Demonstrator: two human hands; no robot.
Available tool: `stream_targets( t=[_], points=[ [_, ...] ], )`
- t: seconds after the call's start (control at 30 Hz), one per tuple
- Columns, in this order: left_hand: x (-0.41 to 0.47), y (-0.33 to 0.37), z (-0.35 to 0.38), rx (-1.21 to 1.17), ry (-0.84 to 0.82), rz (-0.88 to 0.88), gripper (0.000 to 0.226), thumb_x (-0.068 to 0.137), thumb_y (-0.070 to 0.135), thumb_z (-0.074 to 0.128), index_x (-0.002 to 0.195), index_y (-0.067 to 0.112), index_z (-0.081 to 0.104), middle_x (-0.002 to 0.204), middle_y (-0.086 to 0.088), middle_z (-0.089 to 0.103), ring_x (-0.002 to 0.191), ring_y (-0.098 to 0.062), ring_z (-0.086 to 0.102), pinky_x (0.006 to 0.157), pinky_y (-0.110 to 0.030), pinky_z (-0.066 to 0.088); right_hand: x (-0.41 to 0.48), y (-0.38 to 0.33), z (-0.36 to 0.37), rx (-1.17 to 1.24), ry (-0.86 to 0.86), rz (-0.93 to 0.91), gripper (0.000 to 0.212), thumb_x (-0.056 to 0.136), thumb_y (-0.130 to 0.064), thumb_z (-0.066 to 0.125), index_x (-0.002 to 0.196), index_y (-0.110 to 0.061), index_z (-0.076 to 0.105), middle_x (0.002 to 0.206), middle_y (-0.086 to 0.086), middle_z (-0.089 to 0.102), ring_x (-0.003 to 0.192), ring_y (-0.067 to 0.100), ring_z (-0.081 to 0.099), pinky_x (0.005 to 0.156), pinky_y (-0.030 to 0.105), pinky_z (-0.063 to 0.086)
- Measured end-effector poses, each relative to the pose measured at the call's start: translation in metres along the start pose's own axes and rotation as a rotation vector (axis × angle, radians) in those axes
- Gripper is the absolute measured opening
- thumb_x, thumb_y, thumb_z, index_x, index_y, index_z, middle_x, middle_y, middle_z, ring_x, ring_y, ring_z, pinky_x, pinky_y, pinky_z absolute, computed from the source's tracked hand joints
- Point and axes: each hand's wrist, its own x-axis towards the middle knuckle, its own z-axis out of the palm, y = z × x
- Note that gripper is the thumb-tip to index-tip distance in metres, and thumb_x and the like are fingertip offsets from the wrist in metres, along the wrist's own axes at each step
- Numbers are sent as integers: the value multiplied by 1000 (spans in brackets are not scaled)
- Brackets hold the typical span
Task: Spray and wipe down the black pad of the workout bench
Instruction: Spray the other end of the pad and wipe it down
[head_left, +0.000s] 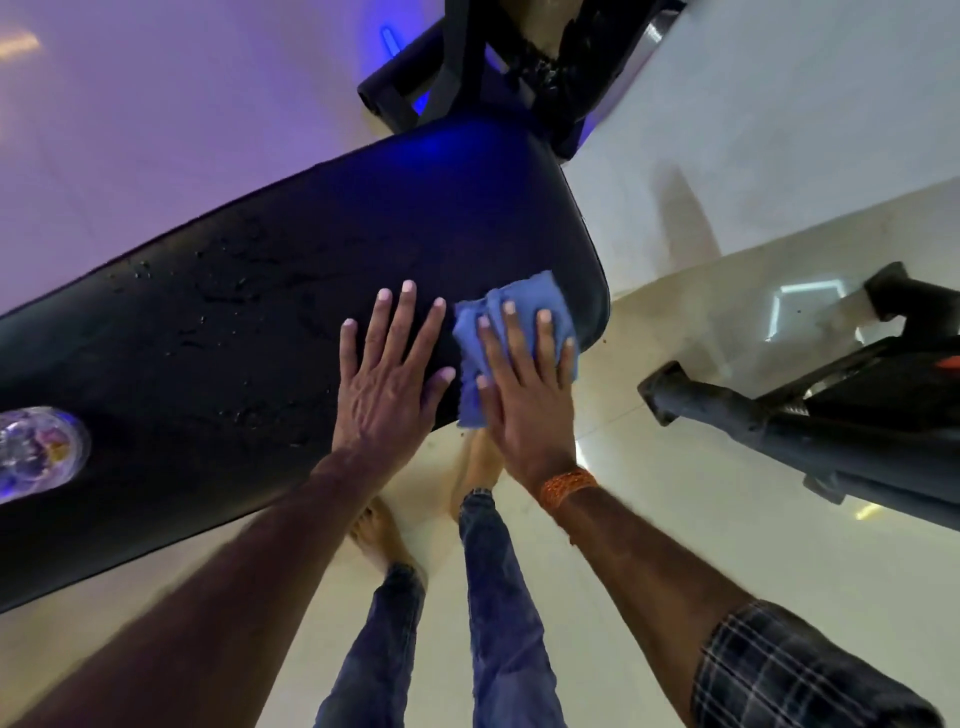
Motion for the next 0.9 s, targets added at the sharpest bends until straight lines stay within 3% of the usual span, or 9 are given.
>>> stream_targets(
  t=[0.07,0.2,0.37,0.5,0.63,0.67,0.77,0.8,0.9],
  points=[
    [-9,-6,-1,6,1,10,64,108,51,32,166,25,21,175,-6,11,162,-27,9,125,-59,13,-8,12,1,-42,-46,-207,58,111,-39,30,166,-23,20,175,3,11,161,35,3,128,59,10],
    [-30,-25,-6,18,-9,-13,66,107,52,37,166,27,20,175,-4,9,162,-27,8,124,-61,13,3,-2,1,3,51,208,57,112,-36,32,166,-23,19,175,4,10,161,36,2,129,59,9],
    [-55,-50,-16,15,-7,-39,67,105,53,38,165,27,24,175,-6,12,161,-29,13,122,-64,17,-26,-27,8,-82,-54,-275,60,112,-36,34,166,-23,14,175,3,7,161,34,1,128,59,12],
    [-63,-64,-20,9,6,-72,67,105,52,39,165,26,23,175,-6,11,161,-28,11,123,-62,15,-9,-57,15,-42,39,132,57,112,-36,29,166,-23,17,175,3,9,161,34,2,129,58,6],
    [-69,-72,-19,-14,32,-79,64,106,50,35,165,26,24,175,-5,12,161,-27,11,124,-60,15,-16,-59,20,-108,-39,-334,57,112,-36,31,166,-23,17,174,3,12,161,34,7,129,57,9],
    [-70,-74,-20,-21,43,-93,64,107,49,35,165,26,24,175,-5,12,161,-27,11,124,-60,15,-5,-50,18,-123,-14,-304,57,112,-36,30,166,-24,17,174,2,13,161,33,7,130,56,9],
    [-70,-84,-21,-32,60,-157,65,107,50,35,165,27,23,175,-5,10,162,-26,8,125,-58,13,15,-70,19,-67,75,102,57,112,-38,28,166,-24,18,175,3,11,161,34,5,130,57,6],
    [-69,-87,-21,-38,63,-164,65,106,51,35,165,27,22,175,-5,10,162,-26,8,125,-58,12,10,-86,21,-51,56,99,57,112,-39,28,166,-23,18,175,3,8,161,35,4,129,58,4],
    [-68,-91,-21,-56,86,-161,66,105,51,38,165,26,25,175,-6,12,161,-26,10,124,-58,13,-6,-85,24,-121,-48,-303,58,112,-40,28,166,-24,16,175,2,8,161,33,3,128,59,10]
  ],
)
